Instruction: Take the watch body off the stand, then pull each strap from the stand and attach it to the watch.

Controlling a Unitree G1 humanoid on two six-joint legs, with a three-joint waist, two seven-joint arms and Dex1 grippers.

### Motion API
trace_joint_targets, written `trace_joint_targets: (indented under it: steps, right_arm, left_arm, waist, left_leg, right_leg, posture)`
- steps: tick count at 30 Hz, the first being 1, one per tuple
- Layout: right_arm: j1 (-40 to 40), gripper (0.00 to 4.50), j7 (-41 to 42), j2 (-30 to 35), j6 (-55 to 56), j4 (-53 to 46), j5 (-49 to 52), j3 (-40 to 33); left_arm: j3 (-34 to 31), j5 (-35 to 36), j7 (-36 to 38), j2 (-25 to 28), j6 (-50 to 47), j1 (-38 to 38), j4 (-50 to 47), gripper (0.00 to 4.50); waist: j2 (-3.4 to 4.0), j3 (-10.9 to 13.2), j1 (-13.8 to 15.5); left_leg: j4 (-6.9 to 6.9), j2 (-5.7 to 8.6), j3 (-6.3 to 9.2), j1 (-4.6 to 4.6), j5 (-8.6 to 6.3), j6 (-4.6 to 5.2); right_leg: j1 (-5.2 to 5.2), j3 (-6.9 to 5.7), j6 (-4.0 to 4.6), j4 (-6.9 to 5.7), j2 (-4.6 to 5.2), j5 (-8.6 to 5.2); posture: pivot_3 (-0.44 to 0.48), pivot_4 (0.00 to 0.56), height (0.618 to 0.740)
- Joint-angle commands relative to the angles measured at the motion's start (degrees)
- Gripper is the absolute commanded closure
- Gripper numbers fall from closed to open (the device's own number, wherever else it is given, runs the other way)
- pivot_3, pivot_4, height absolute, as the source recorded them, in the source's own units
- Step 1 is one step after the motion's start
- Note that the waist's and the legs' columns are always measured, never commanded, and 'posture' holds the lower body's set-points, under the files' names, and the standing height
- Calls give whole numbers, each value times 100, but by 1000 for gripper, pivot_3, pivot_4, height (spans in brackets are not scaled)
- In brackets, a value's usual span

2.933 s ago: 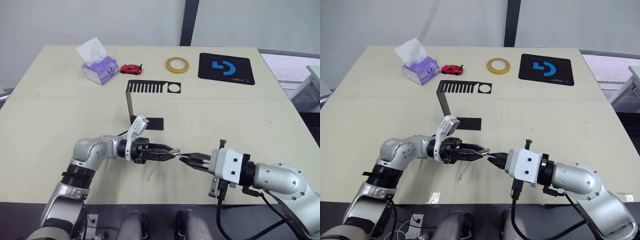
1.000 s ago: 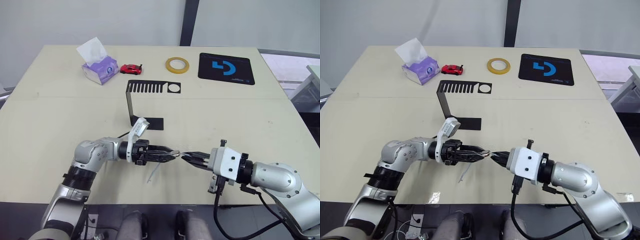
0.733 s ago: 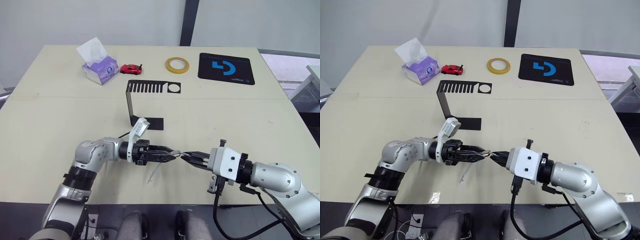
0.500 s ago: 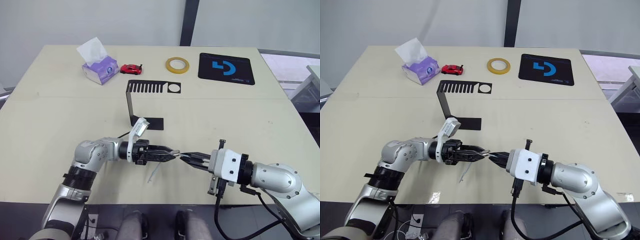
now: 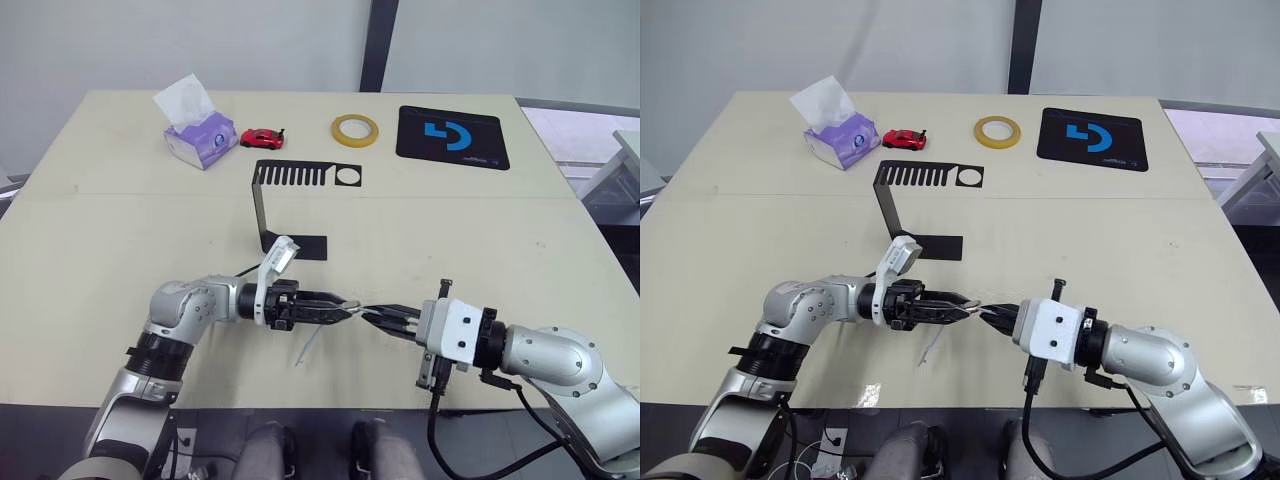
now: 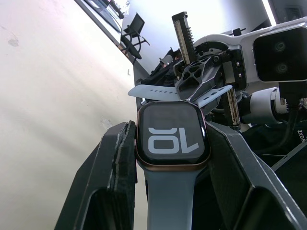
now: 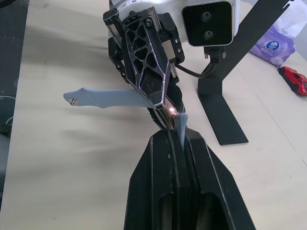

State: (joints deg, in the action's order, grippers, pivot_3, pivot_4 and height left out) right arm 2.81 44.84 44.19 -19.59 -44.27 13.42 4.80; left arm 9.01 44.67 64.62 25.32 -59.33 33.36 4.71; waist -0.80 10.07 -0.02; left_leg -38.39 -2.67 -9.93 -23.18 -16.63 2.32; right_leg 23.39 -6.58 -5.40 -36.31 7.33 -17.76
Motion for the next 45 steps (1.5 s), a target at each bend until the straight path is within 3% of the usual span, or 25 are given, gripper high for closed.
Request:
trace_joint_targets:
  steps: [1,45]
  right_arm:
    - [-29,4500,34,-16,148,-44,-29,33]
    - [140,4500,69,-141,273,0,-229,167]
  left_arm:
    - [-130,99,28,-38,-8,-7,-194,2753]
    - [-43,34,-266,-112,-98,7,-276,2753]
  waist:
    - [0,0,0]
    - [0,0,-2]
  left_leg:
    - [0,0,0,0,0,0]
    - [-1,0,0,0,0,0]
  right_leg:
    - [0,0,0,0,0,0]
    - [0,0,0,-2,0,0]
  posture:
    - [0,150,740]
    - [0,150,740]
